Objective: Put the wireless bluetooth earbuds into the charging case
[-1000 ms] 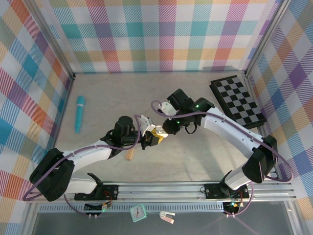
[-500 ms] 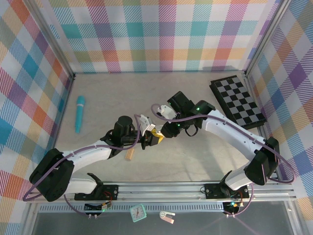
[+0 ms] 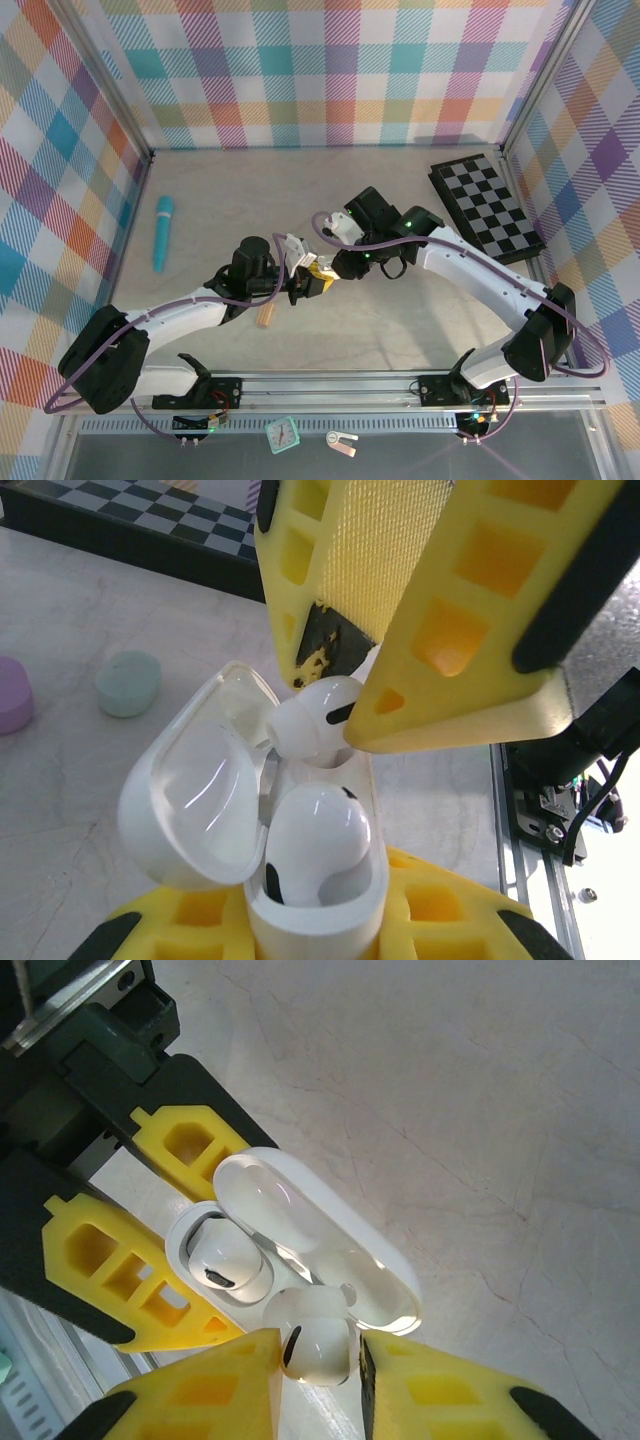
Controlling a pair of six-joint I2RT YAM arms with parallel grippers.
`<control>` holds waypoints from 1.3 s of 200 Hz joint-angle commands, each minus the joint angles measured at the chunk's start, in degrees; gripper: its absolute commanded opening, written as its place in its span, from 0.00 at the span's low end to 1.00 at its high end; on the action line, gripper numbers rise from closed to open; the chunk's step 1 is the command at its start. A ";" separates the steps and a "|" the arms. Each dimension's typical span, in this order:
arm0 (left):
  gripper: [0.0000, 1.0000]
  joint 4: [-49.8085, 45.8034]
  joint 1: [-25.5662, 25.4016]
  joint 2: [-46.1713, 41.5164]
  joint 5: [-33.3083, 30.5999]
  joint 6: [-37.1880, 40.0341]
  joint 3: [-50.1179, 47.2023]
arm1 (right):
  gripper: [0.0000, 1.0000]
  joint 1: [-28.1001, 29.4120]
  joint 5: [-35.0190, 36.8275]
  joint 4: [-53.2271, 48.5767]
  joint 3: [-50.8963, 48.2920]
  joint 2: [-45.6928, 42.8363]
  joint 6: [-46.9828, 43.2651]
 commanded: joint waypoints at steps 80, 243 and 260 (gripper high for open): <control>0.10 2.87 0.30 -0.45 2.83 0.01 1.49 | 0.22 0.12 -2.35 5.26 -3.88 -3.37 -4.10; 0.11 2.96 0.56 -2.00 8.70 -0.99 2.26 | 0.29 -3.91 -14.99 9.04 -9.07 -8.45 -14.09; 0.11 3.02 0.56 -2.05 8.63 -1.04 2.20 | 0.31 -3.94 -12.56 9.62 -8.97 -10.04 -12.58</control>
